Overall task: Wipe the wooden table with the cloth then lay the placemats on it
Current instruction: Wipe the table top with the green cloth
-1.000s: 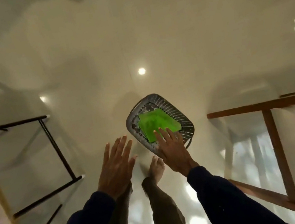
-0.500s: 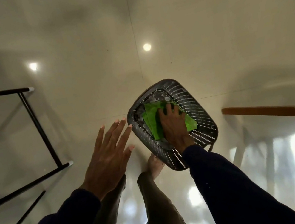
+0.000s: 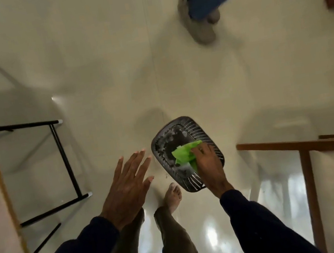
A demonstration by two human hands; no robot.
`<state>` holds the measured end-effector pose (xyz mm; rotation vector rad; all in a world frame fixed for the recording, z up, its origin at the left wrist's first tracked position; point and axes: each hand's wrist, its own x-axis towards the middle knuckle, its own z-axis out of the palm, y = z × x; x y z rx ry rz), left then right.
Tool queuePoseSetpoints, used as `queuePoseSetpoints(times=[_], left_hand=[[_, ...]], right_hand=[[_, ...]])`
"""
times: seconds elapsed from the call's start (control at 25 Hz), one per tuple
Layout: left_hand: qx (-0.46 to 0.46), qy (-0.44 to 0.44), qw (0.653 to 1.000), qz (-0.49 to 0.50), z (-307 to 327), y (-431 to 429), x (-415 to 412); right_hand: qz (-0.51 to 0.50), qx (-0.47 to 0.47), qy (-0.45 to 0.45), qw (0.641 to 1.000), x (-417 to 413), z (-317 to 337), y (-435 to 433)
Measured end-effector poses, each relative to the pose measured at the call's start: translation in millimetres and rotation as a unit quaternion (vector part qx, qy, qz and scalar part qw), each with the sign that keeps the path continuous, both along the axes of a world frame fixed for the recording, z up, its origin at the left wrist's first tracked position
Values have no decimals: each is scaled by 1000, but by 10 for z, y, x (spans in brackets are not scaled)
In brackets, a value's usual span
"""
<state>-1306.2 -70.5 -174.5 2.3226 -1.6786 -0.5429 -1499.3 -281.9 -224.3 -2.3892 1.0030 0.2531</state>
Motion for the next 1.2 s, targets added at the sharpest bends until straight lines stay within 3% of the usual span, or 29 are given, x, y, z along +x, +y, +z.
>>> queuePoseSetpoints(times=[0.16, 0.28, 0.48, 0.92, 1.2], left_hand=[[-21, -9, 1000, 14, 1041, 120, -20], [-40, -32, 998, 48, 1692, 280, 36], [-78, -65, 983, 152, 2296, 613, 296], [-79, -68, 899, 426, 2393, 1794, 910], [-42, -88, 780, 618, 2285, 2768, 193]], right_hand=[[-44, -26, -57, 997, -120, 1217, 234], [-48, -22, -150, 987, -28, 2015, 358], [12, 4, -234, 972, 551, 2824, 517], [266, 51, -227, 936, 2477, 3110, 1341], [505, 90, -157, 844, 3178, 3058, 2604]])
